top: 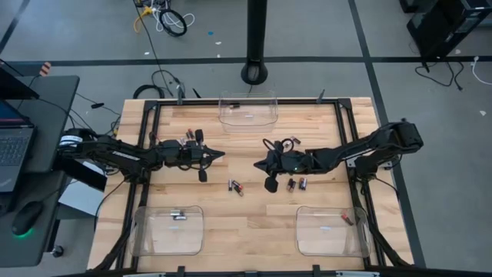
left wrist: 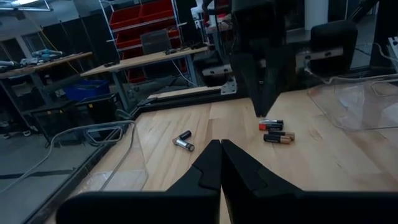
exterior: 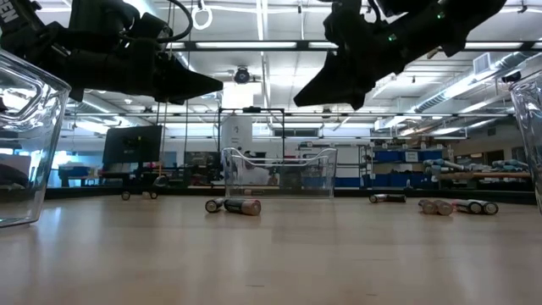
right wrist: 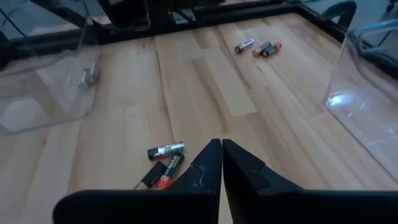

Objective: Sort batteries
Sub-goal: Put the red battery into the bottom right transparent bin

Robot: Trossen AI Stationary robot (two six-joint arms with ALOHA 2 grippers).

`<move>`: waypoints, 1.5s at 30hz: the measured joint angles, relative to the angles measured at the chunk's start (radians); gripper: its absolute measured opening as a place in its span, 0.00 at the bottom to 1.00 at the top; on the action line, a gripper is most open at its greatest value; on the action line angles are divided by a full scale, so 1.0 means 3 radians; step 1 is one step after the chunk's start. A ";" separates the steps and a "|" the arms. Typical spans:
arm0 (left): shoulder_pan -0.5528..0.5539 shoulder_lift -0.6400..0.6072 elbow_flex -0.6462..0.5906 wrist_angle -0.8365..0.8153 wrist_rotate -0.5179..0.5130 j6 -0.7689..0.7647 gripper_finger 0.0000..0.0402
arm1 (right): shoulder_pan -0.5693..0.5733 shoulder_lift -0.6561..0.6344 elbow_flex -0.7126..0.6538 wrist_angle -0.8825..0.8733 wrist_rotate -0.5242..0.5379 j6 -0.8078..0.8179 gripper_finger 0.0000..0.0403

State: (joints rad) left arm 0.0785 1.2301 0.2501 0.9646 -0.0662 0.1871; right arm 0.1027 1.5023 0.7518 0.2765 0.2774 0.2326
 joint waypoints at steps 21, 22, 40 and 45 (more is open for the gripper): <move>0.0001 0.0000 0.0000 0.0013 -0.0003 0.0027 0.03 | -0.0004 0.0063 0.0001 0.0138 -0.0107 -0.0063 0.06; 0.0000 0.0000 0.0000 0.0023 -0.0003 0.0027 0.03 | -0.0004 0.0063 0.0000 0.0126 -0.0111 -0.0063 0.05; 0.0000 0.0000 0.0000 0.0037 -0.0004 0.0034 0.03 | -0.0004 0.0060 0.0194 0.0145 -0.0118 -0.0171 0.11; 0.0001 0.0000 0.0000 0.0036 -0.0004 0.0034 0.03 | -0.0004 0.0060 0.0204 0.0133 -0.0118 -0.0172 0.16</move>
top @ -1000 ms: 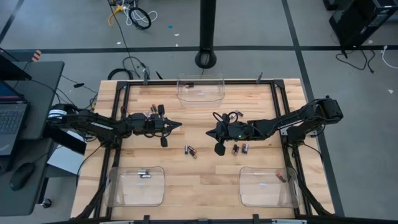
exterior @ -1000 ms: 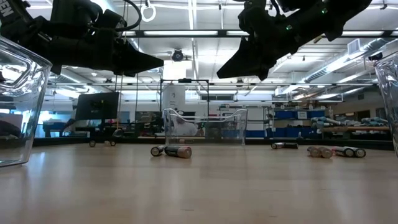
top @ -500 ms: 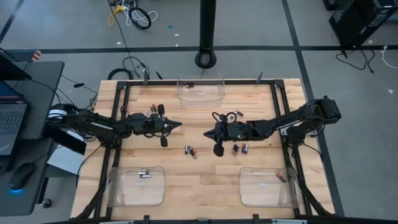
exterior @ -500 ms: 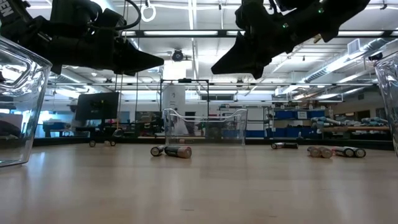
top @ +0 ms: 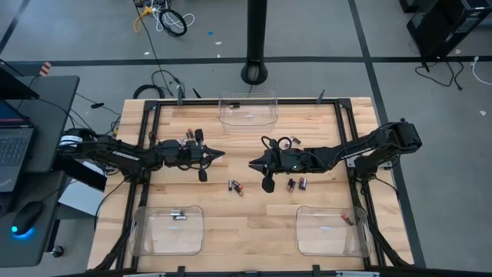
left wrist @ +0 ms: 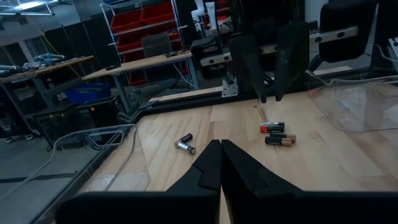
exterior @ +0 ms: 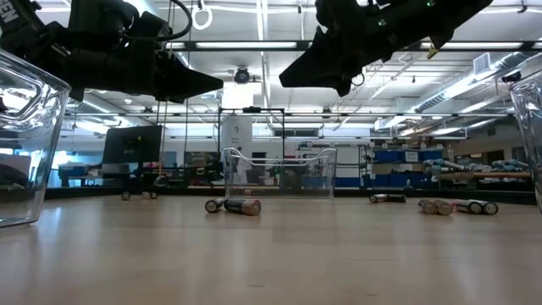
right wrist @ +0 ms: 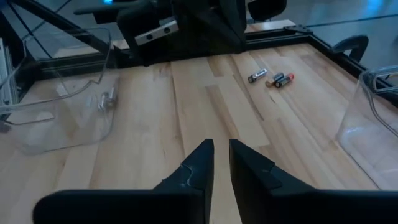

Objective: Sort batteries
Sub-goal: Put the red battery into the bottom right transparent bin

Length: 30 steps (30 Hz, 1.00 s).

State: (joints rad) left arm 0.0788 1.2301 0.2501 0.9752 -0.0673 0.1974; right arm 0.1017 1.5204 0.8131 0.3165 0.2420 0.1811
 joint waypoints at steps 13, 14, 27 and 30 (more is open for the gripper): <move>-0.0001 0.0000 0.0000 -0.0003 0.0000 -0.0001 0.03 | 0.0000 0.0000 0.0127 -0.0528 0.0000 0.0172 0.30; -0.0001 0.0000 0.0000 -0.0003 0.0000 -0.0001 0.03 | 0.0000 0.0000 0.0145 -0.0537 0.0000 0.0174 0.31; 0.0000 0.0000 -0.0001 -0.0020 0.0000 -0.0003 0.03 | 0.0000 0.0602 0.0268 -0.0312 0.0000 0.0304 0.35; 0.0000 0.0000 0.0000 -0.0027 0.0000 -0.0004 0.03 | 0.0000 0.0875 0.0476 -0.0366 -0.0001 0.0356 0.35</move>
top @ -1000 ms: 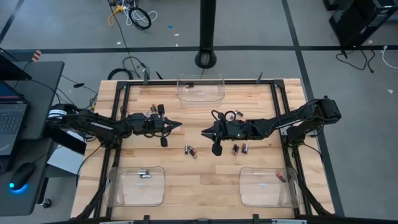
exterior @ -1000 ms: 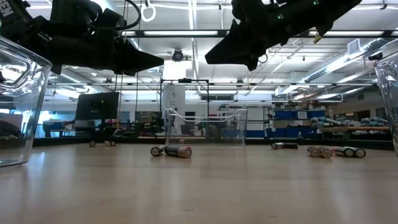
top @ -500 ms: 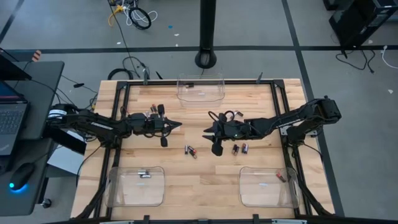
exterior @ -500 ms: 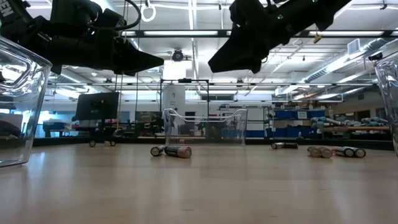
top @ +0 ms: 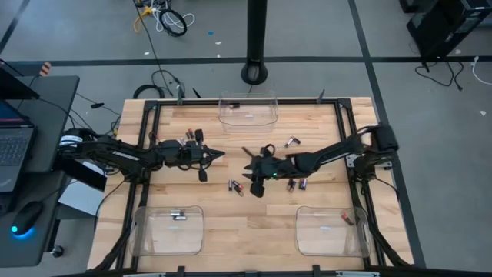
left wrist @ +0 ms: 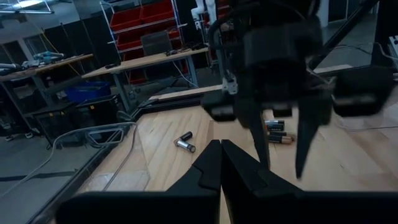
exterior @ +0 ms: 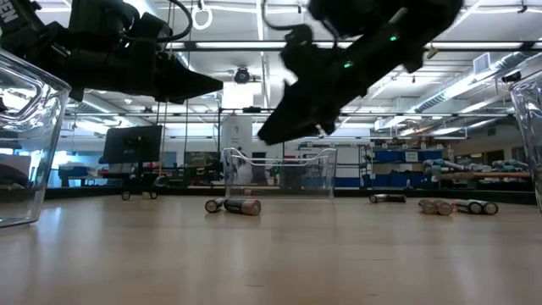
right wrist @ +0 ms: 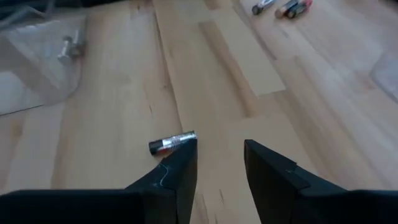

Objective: Sort batteries
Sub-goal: Put the red battery into the bottom right transparent bin

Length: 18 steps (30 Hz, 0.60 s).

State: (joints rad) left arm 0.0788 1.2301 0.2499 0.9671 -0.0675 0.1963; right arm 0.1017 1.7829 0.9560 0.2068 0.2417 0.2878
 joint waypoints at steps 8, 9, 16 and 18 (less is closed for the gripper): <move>-0.0001 0.0000 0.0000 -0.0021 -0.0001 0.0000 0.03 | 0.0006 0.0632 0.0752 -0.0661 -0.0038 0.0001 0.36; 0.0000 0.0000 0.0000 -0.0033 -0.0001 0.0000 0.03 | 0.0006 0.0677 0.0825 -0.0715 -0.0091 0.0000 0.36; 0.0000 0.0000 -0.0001 -0.0099 -0.0001 0.0000 0.03 | 0.0018 0.0764 0.0944 -0.0764 -0.0262 -0.0015 0.35; 0.0000 0.0000 -0.0001 -0.0106 -0.0001 0.0000 0.03 | 0.0018 0.0764 0.0944 -0.0764 -0.0263 -0.0009 0.33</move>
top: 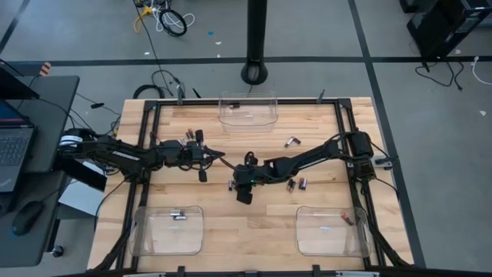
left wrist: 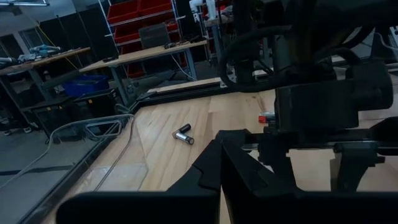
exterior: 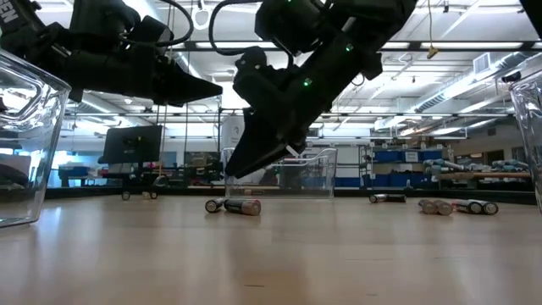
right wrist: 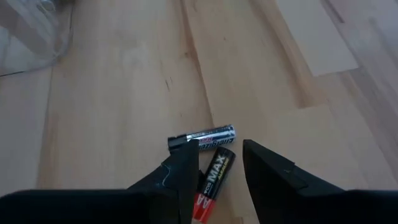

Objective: Sort batteries
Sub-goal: Put the red battery into the bottom right transparent bin

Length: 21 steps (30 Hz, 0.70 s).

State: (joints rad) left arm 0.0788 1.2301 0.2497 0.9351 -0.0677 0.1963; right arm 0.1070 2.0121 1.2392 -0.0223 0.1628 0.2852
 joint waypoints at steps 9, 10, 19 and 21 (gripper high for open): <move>-0.0001 0.0000 0.0000 0.0001 0.0000 0.0000 0.03 | 0.0013 0.0000 0.0000 -0.0017 -0.0068 0.0008 0.19; 0.0000 0.0000 0.0000 0.0001 0.0000 0.0000 0.03 | 0.0013 0.0000 0.0000 -0.0038 -0.0108 0.0008 0.15; 0.0000 0.0000 0.0000 0.0001 0.0000 0.0000 0.03 | 0.0011 0.0000 -0.0008 -0.0094 -0.0255 -0.0090 0.05; -0.0001 0.0000 0.0000 0.0001 0.0000 0.0000 0.03 | 0.0011 0.0000 -0.0057 0.0002 -0.0263 -0.0102 0.04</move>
State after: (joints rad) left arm 0.0784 1.2301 0.2497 0.9356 -0.0677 0.1962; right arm 0.1104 2.0121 1.2221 -0.0217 0.0837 0.2547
